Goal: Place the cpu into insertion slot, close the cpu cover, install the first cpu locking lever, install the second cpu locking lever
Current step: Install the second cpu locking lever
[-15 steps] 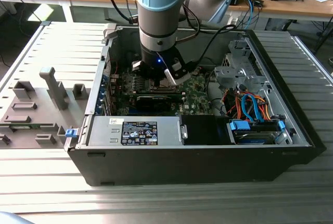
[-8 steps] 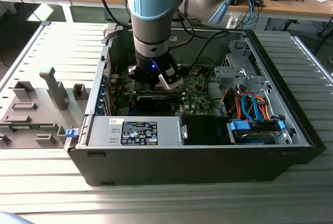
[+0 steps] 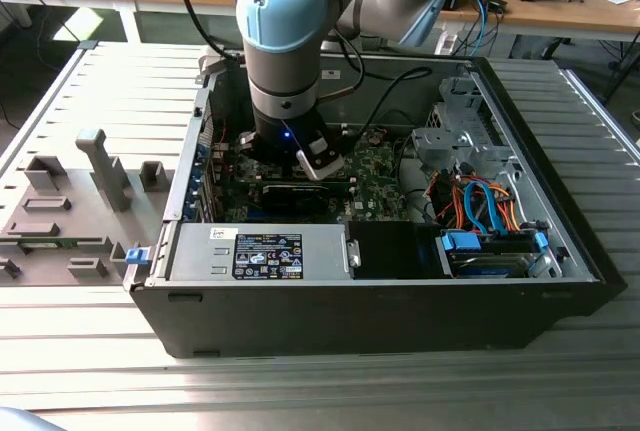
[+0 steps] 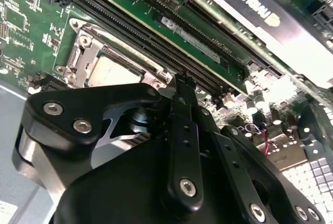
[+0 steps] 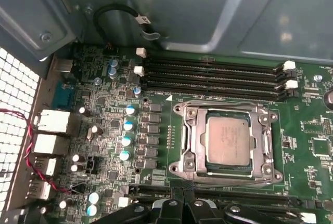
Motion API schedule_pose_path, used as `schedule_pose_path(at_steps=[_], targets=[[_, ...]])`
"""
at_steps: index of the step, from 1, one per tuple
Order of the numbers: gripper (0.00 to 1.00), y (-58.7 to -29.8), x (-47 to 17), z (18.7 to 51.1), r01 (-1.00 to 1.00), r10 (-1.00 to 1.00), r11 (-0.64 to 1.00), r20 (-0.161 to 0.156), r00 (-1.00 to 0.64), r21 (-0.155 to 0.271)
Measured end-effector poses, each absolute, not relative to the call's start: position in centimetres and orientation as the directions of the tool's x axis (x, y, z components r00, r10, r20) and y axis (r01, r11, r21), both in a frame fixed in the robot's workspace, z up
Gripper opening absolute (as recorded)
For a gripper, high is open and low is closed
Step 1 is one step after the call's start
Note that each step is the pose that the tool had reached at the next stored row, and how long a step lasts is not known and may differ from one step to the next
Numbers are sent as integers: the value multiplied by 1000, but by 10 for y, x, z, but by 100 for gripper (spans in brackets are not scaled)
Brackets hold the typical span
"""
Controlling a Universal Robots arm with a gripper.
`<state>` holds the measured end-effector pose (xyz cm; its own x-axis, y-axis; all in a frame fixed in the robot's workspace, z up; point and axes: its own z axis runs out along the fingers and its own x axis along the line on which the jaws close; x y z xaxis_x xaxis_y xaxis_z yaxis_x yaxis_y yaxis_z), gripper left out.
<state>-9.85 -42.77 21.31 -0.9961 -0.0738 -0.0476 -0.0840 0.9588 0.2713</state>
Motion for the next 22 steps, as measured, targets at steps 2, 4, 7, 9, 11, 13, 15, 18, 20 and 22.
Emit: schedule_pose_path(at_steps=[2,4,7,9,11,13,15,18,20,22], targets=[[11,-427,-99,210,-84,-73,956,-48,-996,281],[11,-427,-99,207,-84,-73,955,-49,-996,285],[11,-426,-99,202,-84,-73,952,-49,-996,295],[11,-425,-99,200,-84,-72,951,-50,-996,299],[11,-424,-102,195,-84,-72,951,-50,-996,299],[11,-423,-104,193,-84,-72,951,-49,-996,299],[11,-420,-104,193,-84,-72,951,-49,-996,298],[11,-413,-104,193,-86,-75,954,-48,-996,288],[11,-411,-104,195,-88,-77,958,-50,-996,275],[11,-411,-104,195,-88,-78,958,-50,-996,272]])
